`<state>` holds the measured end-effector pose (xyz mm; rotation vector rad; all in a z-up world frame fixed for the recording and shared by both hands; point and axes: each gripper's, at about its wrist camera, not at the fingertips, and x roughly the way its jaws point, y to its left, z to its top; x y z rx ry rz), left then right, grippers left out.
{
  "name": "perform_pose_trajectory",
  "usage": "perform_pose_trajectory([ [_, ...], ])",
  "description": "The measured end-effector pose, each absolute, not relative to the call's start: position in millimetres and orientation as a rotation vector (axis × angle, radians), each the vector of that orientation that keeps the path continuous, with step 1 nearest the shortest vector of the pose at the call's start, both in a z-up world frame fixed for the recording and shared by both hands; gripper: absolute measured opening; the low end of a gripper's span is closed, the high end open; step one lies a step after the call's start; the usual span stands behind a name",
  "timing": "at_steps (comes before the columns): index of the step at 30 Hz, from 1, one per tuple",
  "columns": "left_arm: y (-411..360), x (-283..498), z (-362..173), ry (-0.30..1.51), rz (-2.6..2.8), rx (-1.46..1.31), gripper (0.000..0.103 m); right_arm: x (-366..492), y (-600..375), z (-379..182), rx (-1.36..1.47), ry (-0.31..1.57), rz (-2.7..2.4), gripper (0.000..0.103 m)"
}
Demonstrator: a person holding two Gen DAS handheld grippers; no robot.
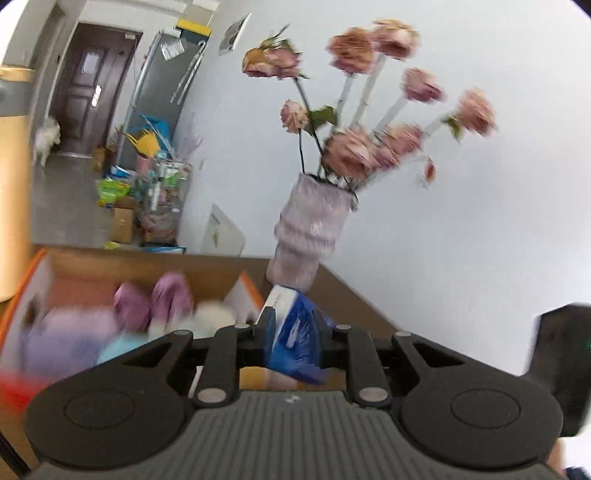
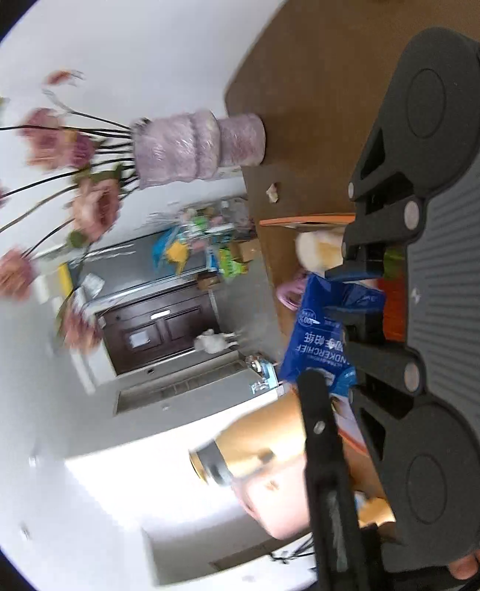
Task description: Organize soft objects
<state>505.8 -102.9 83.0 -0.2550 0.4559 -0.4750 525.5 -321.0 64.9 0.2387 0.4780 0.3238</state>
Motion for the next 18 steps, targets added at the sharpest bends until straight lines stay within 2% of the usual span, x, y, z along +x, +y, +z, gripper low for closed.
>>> perform_pose_trajectory([
  [1,-102,531,86,0.47,-0.49,-0.276,0.019,552,-320,65,0.234,0.505,0.321,0.014],
  [2,-104,563,87,0.494,-0.519,-0.292,0.013,584,-320,63,0.242,0.531,0.301,0.014],
  [4,-108,613,80,0.548,-0.542,-0.33,0.012,642,-315,53,0.252,0.578,0.324,0.003],
  [10,-113,719,25,0.684,-0.4,-0.277,0.012,745,-279,16,0.098,0.692,0.273,0.004],
  [14,-86,730,9,0.665,-0.375,-0.224,0.013,748,-274,11,0.008,0.673,0.29,0.012],
  [18,-65,711,8,0.624,-0.36,-0.158,0.014,741,-279,9,-0.025,0.665,0.294,0.012],
])
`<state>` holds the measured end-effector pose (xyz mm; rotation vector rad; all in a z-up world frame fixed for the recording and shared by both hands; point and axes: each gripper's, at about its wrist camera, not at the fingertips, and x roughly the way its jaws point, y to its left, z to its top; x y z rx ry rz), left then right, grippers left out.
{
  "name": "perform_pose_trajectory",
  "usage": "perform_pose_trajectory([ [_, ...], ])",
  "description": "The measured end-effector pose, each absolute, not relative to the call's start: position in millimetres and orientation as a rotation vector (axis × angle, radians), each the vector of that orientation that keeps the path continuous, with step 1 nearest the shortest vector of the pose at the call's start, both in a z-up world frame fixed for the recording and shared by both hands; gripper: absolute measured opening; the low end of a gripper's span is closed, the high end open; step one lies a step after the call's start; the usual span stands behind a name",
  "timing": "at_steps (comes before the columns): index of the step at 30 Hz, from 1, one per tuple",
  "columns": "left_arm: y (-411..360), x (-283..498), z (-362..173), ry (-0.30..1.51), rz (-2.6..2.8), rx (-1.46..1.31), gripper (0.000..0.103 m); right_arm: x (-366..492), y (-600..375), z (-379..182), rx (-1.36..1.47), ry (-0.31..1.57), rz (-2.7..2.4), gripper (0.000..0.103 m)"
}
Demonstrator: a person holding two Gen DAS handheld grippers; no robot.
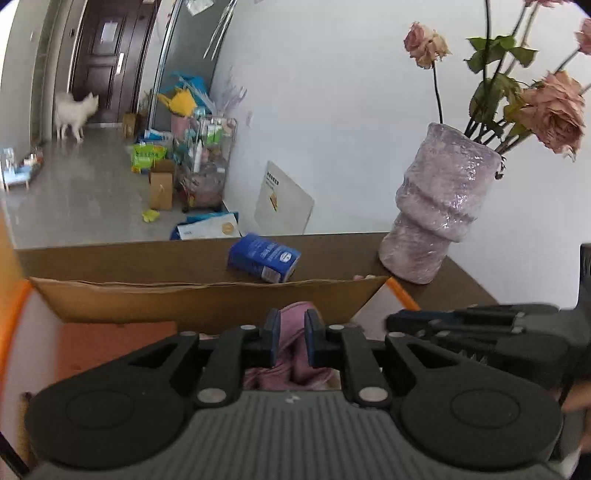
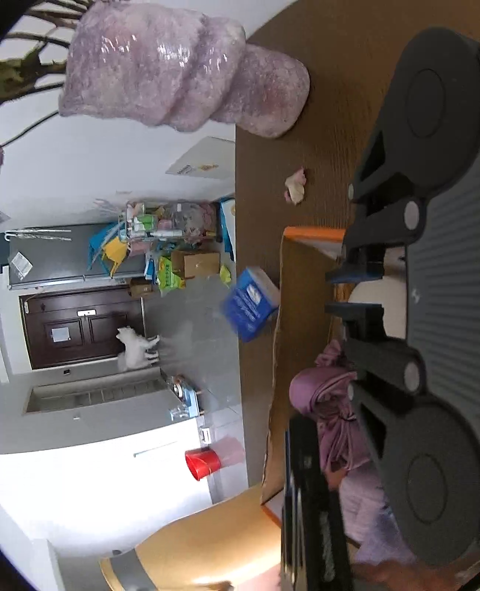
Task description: Organize soft objects
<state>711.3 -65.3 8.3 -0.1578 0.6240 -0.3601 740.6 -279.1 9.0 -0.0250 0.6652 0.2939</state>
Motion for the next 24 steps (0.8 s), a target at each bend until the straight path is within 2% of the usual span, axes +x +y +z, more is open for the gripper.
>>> perform_pose_trajectory([
  [3,-55,697,18,0.58,-0.314,-0.082,0.015,730,-282,19,-0.028,0.652,0.286,0.012],
  [6,-44,682,30,0.576,-0.255,-0.052,0.026,718,-287,37,-0.02,0.639,0.274,0.013],
  [7,-38,674,36,0.571,-0.23,-0.045,0.027,713,-289,44,-0.017,0.636,0.27,0.017],
  [10,-21,643,60,0.533,-0.176,-0.031,0.03,687,-295,66,-0.014,0.612,0.259,0.018],
  [12,-13,615,76,0.494,-0.145,-0.012,0.038,661,-296,81,-0.023,0.579,0.254,0.018],
  [16,-3,548,93,0.431,-0.092,-0.003,0.047,600,-297,102,-0.017,0.522,0.253,0.02],
  [17,-2,532,93,0.421,-0.075,-0.001,0.054,586,-295,105,-0.021,0.507,0.25,0.022],
  [18,-1,515,92,0.409,-0.056,-0.002,0.064,568,-294,107,-0.027,0.484,0.245,0.03],
  [19,0,497,91,0.392,-0.036,-0.002,0.07,549,-292,107,-0.032,0.451,0.239,0.047],
  [20,0,480,89,0.37,-0.021,-0.003,0.08,526,-290,106,-0.042,0.396,0.228,0.059],
  [21,0,458,87,0.341,-0.003,-0.005,0.084,506,-288,104,-0.052,0.342,0.22,0.081],
  [22,2,440,86,0.317,0.011,-0.004,0.084,484,-287,100,-0.058,0.273,0.215,0.091],
  [23,1,419,83,0.288,0.015,0.005,0.089,460,-285,94,-0.061,0.204,0.211,0.092],
  [24,1,402,80,0.266,0.013,0.014,0.098,441,-283,90,-0.065,0.171,0.215,0.093],
])
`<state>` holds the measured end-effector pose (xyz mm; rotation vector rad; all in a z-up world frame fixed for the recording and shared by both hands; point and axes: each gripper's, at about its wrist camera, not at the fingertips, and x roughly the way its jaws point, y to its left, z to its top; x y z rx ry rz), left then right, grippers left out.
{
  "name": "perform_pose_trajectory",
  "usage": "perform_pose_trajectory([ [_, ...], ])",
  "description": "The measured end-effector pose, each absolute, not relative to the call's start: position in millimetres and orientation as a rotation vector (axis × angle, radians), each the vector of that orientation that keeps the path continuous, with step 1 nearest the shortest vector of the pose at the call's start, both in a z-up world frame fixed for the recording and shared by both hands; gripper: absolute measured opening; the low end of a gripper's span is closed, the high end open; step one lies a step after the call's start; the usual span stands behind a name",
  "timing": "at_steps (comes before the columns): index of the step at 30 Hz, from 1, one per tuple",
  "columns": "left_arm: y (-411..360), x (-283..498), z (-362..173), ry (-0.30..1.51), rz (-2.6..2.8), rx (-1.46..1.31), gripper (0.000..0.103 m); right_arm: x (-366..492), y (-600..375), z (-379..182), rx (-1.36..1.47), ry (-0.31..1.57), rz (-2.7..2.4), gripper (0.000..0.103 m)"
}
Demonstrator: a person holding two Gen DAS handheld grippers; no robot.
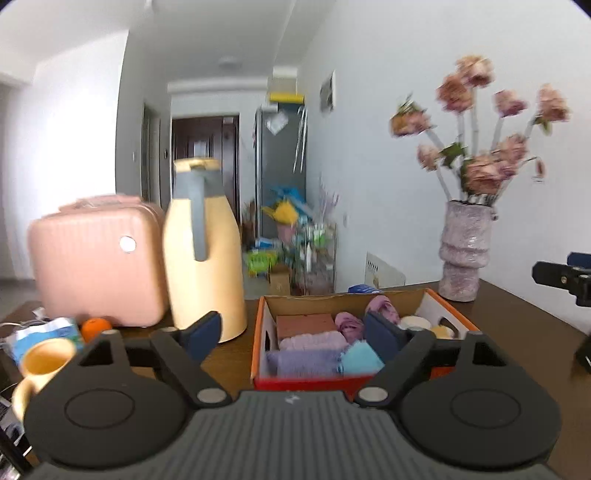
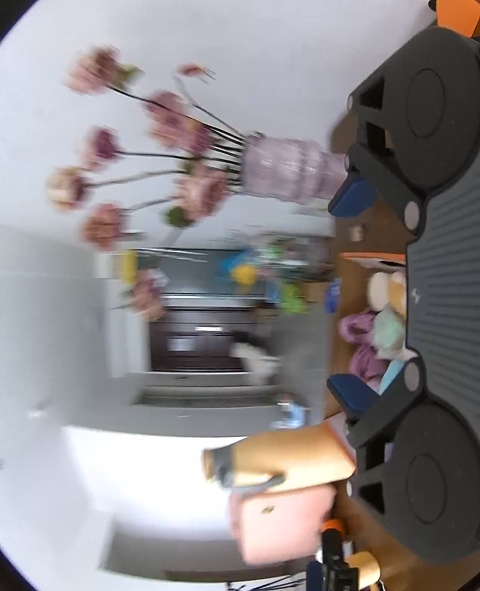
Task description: Organize soft objects
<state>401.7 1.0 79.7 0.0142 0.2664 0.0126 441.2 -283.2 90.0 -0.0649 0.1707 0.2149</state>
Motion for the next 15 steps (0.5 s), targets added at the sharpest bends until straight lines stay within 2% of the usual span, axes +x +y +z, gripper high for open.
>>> perform_pose_trajectory([
  [1,1,380,75,0.247,0.015,0.019,0.103,426,-282,88,-0.067,0.165,0.217,0.094],
  [6,-3,301,59,0.173,-0.001,0.001,0.103,347,-276,71,-0.053,0.133,0.234,0.102],
  [15,-13,220,47,0.142,-0.02,0.017,0.103,257,-276,46,-0.038,0.14,0.238,0.103],
])
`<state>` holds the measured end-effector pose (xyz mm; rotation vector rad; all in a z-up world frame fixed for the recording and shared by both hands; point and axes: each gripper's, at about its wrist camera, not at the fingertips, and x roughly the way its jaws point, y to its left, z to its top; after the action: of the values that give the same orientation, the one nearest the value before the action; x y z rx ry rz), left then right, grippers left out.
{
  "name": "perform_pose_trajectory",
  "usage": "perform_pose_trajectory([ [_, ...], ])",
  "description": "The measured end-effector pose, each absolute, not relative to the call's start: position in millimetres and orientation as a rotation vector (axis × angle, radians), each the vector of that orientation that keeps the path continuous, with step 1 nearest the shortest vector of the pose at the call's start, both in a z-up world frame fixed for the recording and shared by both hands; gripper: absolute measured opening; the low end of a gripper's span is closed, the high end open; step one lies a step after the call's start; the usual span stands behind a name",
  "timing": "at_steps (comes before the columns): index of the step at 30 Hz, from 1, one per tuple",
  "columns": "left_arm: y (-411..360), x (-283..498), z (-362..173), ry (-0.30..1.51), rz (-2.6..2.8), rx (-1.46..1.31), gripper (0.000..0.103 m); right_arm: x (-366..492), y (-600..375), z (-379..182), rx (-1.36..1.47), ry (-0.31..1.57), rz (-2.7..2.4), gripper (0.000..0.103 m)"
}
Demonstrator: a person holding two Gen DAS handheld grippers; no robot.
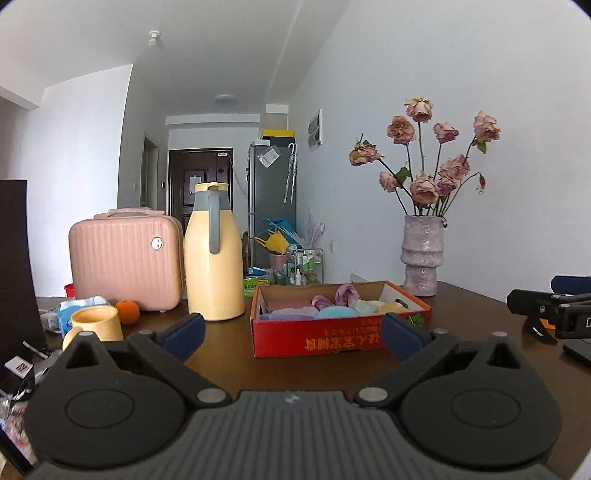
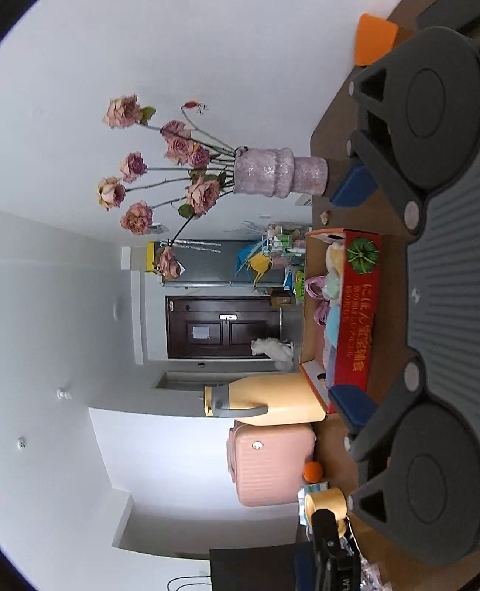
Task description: Organize soft objects
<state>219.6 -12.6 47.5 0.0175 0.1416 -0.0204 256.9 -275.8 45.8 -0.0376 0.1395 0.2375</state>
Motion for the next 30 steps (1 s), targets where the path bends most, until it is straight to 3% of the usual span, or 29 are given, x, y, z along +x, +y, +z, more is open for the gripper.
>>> perform_pose_trajectory([
  [17,10,30,5,0.218,0.104,0.004,0.103,67,-279,-7,-0.009,0.249,0.322,0.103],
  [30,3,18,6,0.213,0.057,0.029,0.103,64,-273,-10,-0.005,0.254,0.255,0.103],
])
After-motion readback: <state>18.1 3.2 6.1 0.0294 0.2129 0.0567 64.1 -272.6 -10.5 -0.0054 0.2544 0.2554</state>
